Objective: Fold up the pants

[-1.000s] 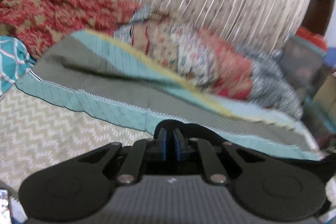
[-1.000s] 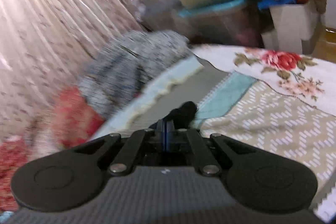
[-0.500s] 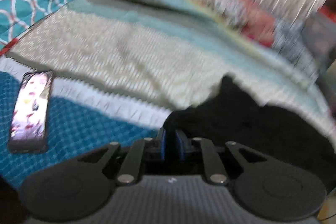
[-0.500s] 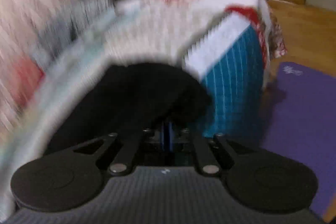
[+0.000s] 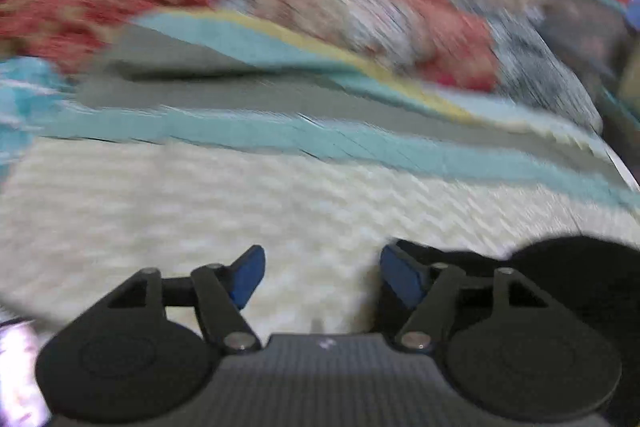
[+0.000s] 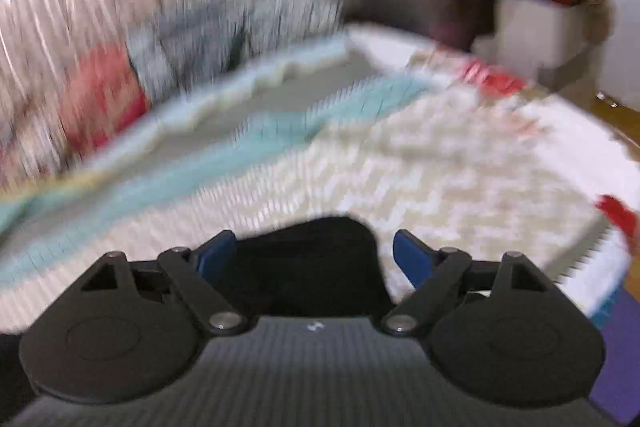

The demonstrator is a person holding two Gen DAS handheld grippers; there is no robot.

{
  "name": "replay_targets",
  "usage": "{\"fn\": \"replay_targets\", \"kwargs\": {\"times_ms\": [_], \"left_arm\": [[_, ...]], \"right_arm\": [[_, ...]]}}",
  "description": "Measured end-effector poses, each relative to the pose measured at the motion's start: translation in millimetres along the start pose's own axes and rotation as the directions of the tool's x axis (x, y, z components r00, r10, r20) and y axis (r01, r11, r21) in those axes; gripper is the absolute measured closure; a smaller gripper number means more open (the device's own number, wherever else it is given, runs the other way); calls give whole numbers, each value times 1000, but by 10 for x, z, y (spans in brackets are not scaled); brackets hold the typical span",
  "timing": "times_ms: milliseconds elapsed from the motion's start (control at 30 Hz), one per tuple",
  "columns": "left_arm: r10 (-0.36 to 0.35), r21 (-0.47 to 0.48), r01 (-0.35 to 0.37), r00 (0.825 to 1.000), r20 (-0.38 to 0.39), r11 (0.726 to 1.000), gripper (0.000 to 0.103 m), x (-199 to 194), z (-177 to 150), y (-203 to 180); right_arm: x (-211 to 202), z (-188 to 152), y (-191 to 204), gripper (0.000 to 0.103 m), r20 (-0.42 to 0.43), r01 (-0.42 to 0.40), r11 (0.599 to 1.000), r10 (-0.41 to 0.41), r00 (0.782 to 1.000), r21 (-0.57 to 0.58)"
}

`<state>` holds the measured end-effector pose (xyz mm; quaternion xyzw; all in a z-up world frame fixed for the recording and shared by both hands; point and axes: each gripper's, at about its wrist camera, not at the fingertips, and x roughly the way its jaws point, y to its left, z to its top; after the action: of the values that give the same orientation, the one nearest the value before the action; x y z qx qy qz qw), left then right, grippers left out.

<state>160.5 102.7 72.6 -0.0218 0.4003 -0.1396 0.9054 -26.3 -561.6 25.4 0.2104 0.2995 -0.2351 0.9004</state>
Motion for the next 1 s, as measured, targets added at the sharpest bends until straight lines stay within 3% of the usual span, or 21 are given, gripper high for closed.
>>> {"fn": "replay_targets", "kwargs": {"times_ms": [33, 100, 133, 167, 200, 233, 300, 333, 400, 433, 500, 533, 567, 600, 633, 667, 733, 767, 800, 867, 1000], "left_arm": [[-32, 29, 33, 998, -49, 999, 19, 226, 23, -121], [-32, 94, 45, 991, -133, 995, 28, 608, 0, -358], [-28, 126, 51, 983, -179, 991, 73, 769, -54, -469], [-15, 147, 50, 973, -232, 988, 91, 896, -92, -533], [7, 150, 31, 968, -250, 988, 92, 960, -109, -561], [10, 143, 23, 973, -230, 990, 92, 942, -78, -544], [24, 88, -11, 989, -145, 996, 93, 782, 52, -402], [32, 20, -31, 996, -87, 999, 93, 643, 178, -243], [2, -122, -2, 1000, -1, 993, 93, 412, 363, 50], [12, -176, -4, 999, 47, 984, 93, 276, 460, 191], [102, -188, -75, 985, 138, 979, 93, 109, 613, 293], [152, -189, -118, 973, 174, 975, 92, 84, 698, 319], [197, -209, -157, 961, 191, 965, 87, 110, 782, 336], [252, -225, -208, 949, 191, 952, 82, 187, 852, 331], [298, -211, -261, 939, 169, 942, 70, 315, 901, 315], [332, -175, -307, 933, 137, 936, 62, 452, 918, 262], [399, -101, -394, 916, 36, 913, 67, 709, 922, 213], [384, -102, -381, 923, 17, 919, 66, 669, 841, 236], [349, -111, -343, 937, 32, 933, 65, 618, 813, 234], [297, -122, -289, 954, 49, 949, 56, 366, 561, 289], [203, -192, -204, 979, -23, 960, 48, -41, 29, 501]], "right_arm": [[194, 31, 21, 16, -60, 17, 1000, -18, 998, -15], [555, 49, 10, 17, -172, 48, 998, -53, 984, -33], [615, -17, 26, 36, -208, 64, 997, -69, 976, -30], [584, -135, 87, 59, -214, 75, 997, -78, 974, -23], [576, -118, 117, 71, -198, 58, 998, -61, 978, -22], [536, -55, 165, 77, -181, 14, 1000, -16, 983, -13], [400, 86, 365, 78, -110, -30, 999, 25, 994, -38], [335, 186, 513, 78, -50, -30, 996, 26, 998, -84], [194, 395, 703, 78, 62, -88, 990, 96, 993, -109], [150, 511, 780, 77, 111, -135, 986, 146, 983, -100], [151, 711, 1012, 77, 194, -163, 980, 183, 964, -116], [230, 789, 1122, 72, 218, -171, 976, 197, 956, -132], [348, 860, 1265, 62, 236, -177, 974, 207, 950, -142], [510, 917, 1405, 53, 243, -167, 976, 197, 950, -139], [683, 951, 1496, 34, 237, -146, 980, 176, 955, -139], [875, 967, 1630, 25, 215, -108, 982, 140, 966, -156], [1090, 894, 1842, 27, 172, 6, 980, 29, 985, -198], [1130, 821, 1846, 27, 146, 36, 980, -7, 989, -197], [1088, 773, 1771, 27, 128, 5, 984, 18, 992, -179], [873, 616, 1558, 27, 101, -132, 984, 144, 984, -121], [451, 225, 1248, 27, 17, -312, 948, 313, 949, -56]]}}
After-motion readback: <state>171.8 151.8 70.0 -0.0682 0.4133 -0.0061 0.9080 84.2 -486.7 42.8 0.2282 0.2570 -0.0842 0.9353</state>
